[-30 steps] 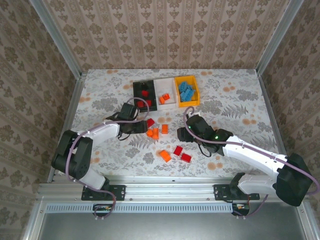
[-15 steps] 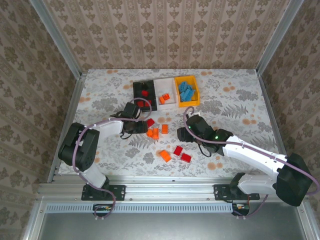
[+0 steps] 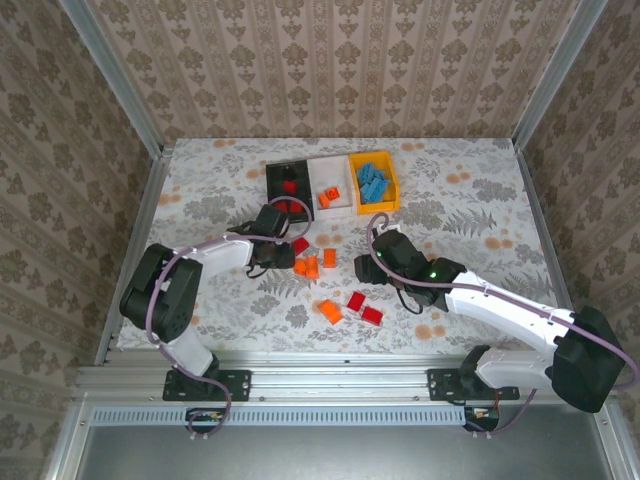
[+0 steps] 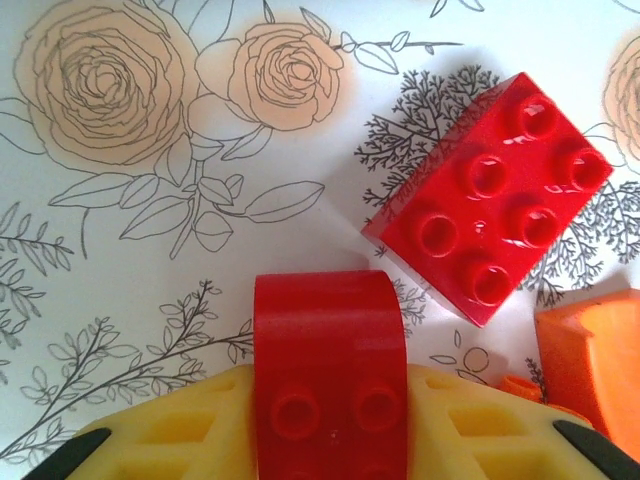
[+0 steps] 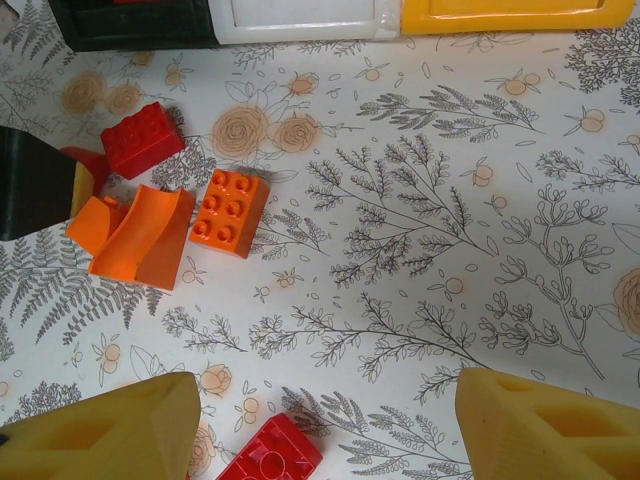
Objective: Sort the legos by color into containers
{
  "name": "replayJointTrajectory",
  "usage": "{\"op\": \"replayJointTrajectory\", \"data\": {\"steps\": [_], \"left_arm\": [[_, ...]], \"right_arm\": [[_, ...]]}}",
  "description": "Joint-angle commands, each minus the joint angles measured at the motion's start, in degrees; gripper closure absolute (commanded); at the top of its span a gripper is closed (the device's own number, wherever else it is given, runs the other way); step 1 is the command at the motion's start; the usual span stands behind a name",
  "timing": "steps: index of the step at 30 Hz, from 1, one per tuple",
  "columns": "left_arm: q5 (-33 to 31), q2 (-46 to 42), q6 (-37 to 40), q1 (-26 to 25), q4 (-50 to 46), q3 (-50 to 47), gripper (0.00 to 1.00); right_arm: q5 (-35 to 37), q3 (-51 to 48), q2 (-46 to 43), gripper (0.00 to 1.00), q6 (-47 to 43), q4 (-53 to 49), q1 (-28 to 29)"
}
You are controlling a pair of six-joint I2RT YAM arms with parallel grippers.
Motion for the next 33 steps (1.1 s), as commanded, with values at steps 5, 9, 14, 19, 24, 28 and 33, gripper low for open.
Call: {"op": "replayJointTrajectory", "data": {"steps": [5, 9, 14, 19, 24, 28, 33], "left_arm": [[-2.0, -6.6, 1.8, -1.2, -6.6, 6.2, 0.62], [-3.0, -5.1, 3.3, -0.1, -8.8, 13.6, 0.60], [-1.4, 8.8, 5.0, 3.3, -14.3, 32.0, 0.63], [-1.1, 21.8, 5.8, 6.1, -20.3, 48.0, 0.64], [-1.2, 26.0, 5.4, 7.4, -21.9, 53.8, 0.58], [3.9, 24.0, 5.8, 7.1, -20.4, 54.0, 0.32], [10.9, 13.5, 5.3, 5.2, -15.3, 47.8, 0.22]], "right_arm": [[2.5, -0.8, -1.8, 0.30, -0.8, -0.3, 0.3], [2.7, -1.6, -2.1, 0.30, -0.9, 0.9, -0.2], [2.1, -2.0, -1.1, 0.30, -0.9, 1.7, -0.7], [2.5, -2.5, -2.5, 0.30, -1.9, 0.3, -1.9], [1.5, -2.1, -2.6, 0.29, -3.2, -0.1, -3.3], [0.5, -0.9, -0.2, 0.29, -3.4, 1.0, -3.4], [-1.8, 0.5, 2.8, 0.29, -2.3, 3.2, -3.2]]}}
